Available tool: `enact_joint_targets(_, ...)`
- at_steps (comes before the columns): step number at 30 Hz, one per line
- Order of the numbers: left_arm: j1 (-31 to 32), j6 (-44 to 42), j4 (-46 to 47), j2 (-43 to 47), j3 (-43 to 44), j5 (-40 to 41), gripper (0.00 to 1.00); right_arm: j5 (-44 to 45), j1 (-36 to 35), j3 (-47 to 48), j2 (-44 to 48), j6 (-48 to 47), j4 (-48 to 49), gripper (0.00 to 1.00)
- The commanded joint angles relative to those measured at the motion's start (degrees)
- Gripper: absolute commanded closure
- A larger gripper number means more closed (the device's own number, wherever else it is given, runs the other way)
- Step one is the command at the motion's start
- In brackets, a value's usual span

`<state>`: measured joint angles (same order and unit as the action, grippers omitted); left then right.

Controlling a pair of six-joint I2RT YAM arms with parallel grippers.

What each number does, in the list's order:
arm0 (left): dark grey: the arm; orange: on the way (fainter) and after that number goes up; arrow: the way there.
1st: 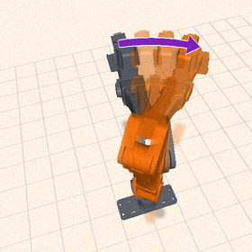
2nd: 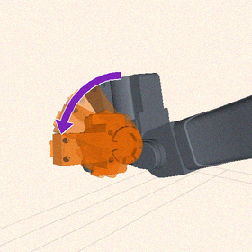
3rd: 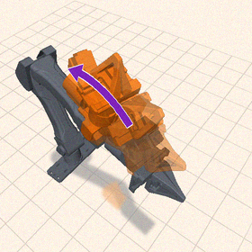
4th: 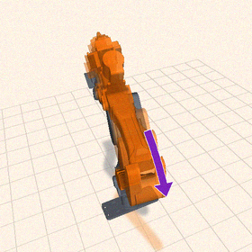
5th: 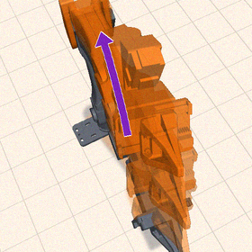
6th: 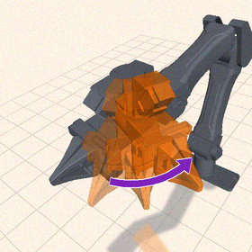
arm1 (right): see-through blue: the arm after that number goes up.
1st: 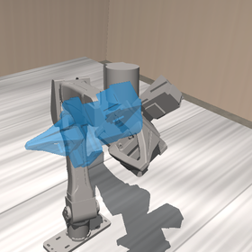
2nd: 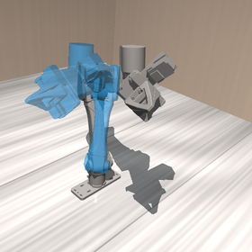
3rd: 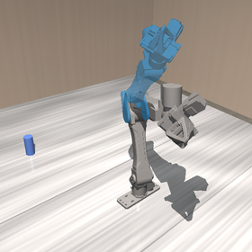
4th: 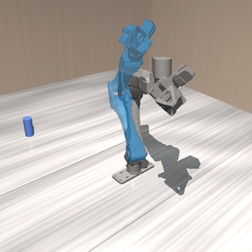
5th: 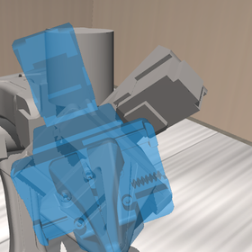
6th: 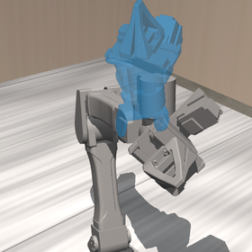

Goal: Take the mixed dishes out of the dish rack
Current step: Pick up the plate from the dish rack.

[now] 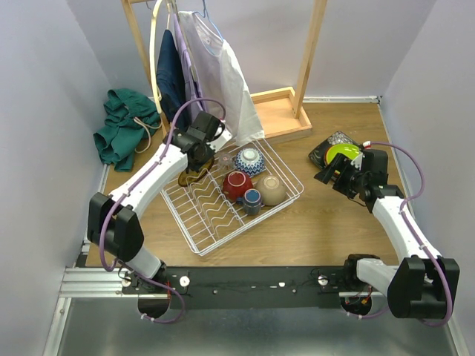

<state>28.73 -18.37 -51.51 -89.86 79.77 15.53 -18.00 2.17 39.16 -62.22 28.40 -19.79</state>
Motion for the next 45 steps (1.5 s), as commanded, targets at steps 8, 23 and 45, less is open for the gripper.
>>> enact_joint_targets(8, 2.2, 2.9, -4.9, 8.4, 7.1, 3.5, 1.00, 0.2, -0.5, 0.7, 1.7, -0.7, -0.4, 0.09)
enact_joint_targets(23, 2.3, 26.6, 0.3, 20.4, 1.5, -9.2, 1.00, -12.4, -0.7, 2.1, 6.2, 0.8, 4.5, 0.09)
enact_joint_targets(45, 6.5, 71.4, 49.5, 28.3, -30.2, -34.0, 1.00, -29.0, -9.2, -0.9, 5.4, 10.4, 19.3, 0.09)
